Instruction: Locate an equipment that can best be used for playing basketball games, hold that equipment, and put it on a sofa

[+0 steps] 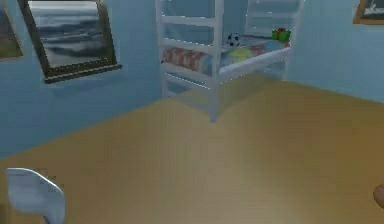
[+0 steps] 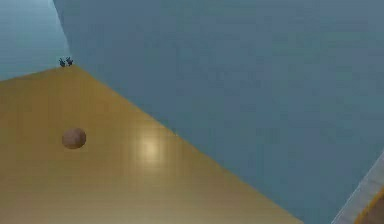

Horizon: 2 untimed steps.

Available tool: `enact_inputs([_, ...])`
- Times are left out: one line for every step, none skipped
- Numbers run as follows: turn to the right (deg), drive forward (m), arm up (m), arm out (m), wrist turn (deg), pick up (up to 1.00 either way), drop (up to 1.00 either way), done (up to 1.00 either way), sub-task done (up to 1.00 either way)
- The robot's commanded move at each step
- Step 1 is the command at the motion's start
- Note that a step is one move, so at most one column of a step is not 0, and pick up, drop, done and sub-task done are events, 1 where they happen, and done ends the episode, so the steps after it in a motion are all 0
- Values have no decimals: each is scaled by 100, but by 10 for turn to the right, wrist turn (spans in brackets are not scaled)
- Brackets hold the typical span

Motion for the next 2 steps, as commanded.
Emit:
enact_inputs([450, 0, 0, 0, 0, 0, 0, 0, 0])
enact_inputs([300, 0, 0, 0, 0, 0, 0, 0, 0])
